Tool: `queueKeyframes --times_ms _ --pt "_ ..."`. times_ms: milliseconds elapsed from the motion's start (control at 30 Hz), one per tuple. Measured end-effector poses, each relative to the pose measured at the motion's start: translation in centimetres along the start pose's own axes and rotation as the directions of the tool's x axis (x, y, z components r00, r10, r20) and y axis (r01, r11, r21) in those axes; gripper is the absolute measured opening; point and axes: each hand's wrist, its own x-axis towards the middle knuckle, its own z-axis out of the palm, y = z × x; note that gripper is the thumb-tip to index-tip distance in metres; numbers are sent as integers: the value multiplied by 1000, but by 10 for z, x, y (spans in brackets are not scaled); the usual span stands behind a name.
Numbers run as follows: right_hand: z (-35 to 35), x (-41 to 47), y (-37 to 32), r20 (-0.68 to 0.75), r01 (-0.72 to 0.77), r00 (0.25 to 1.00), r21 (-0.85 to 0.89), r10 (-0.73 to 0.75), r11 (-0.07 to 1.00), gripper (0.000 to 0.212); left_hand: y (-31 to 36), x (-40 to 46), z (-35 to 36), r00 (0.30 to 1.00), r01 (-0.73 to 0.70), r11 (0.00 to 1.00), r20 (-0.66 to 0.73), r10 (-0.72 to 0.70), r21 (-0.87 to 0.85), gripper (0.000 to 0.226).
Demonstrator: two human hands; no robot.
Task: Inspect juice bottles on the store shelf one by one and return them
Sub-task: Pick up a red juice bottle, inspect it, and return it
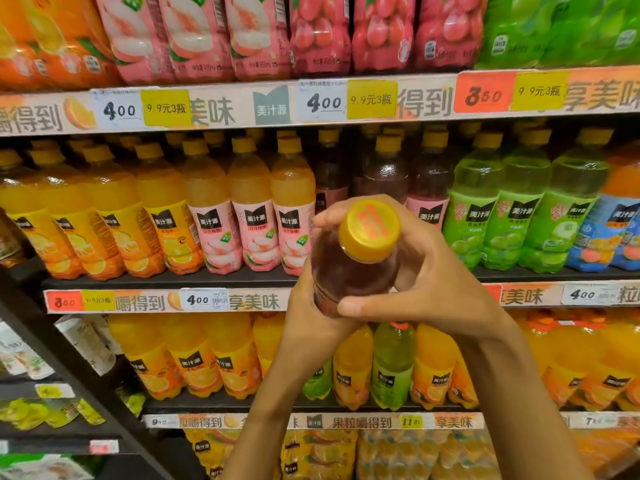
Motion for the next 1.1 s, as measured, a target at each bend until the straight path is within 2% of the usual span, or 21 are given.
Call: queueKeyframes --times_ms 67,167,400,500,567,633,733,800,867,933,1033,1100 --pt "-1 -1 -1 24 20 1000 0 -20 1000 62 1 4 0 999 -30 1000 22 30 4 75" --pt "-3 -2 3 26 41 999 12 -41 999 60 -1 4 -5 997 -65 995 46 61 80 66" --pt "-11 6 13 154 -98 987 314 52 944 57 -9 -12 -19 952 138 990 271 -139 23 63" --pt "-6 9 20 -36 -77 995 294 91 953 44 -13 -15 -15 946 159 981 302 -119 -110 71" --pt "-5 8 24 -203 -42 974 280 102 959 33 -16 -16 -15 969 151 967 226 -103 -203 74" --pt "-7 10 25 -303 -29 942 352 143 936 31 -17 -14 -15 990 103 963 116 -76 -249 62" --pt "-14 13 24 -297 -14 941 446 162 895 38 -14 -12 -12 993 83 946 103 -53 -314 46" --pt "-15 19 25 -300 -7 939 477 170 879 46 -11 -15 -8 977 162 902 194 -89 -400 51" --pt "-13 23 28 -250 -30 944 582 214 812 65 -12 -19 -5 945 264 853 298 -135 -450 59" --pt "-10 25 30 -207 -50 949 649 240 759 61 -13 -21 0 932 302 863 317 -178 -405 59" --pt "-9 23 33 -347 -73 899 484 268 872 28 -17 -21 2 952 291 933 165 -259 -214 55" --pt "-8 21 35 -407 -81 880 382 246 921 24 -16 -19 3 964 254 954 120 -237 -160 58"
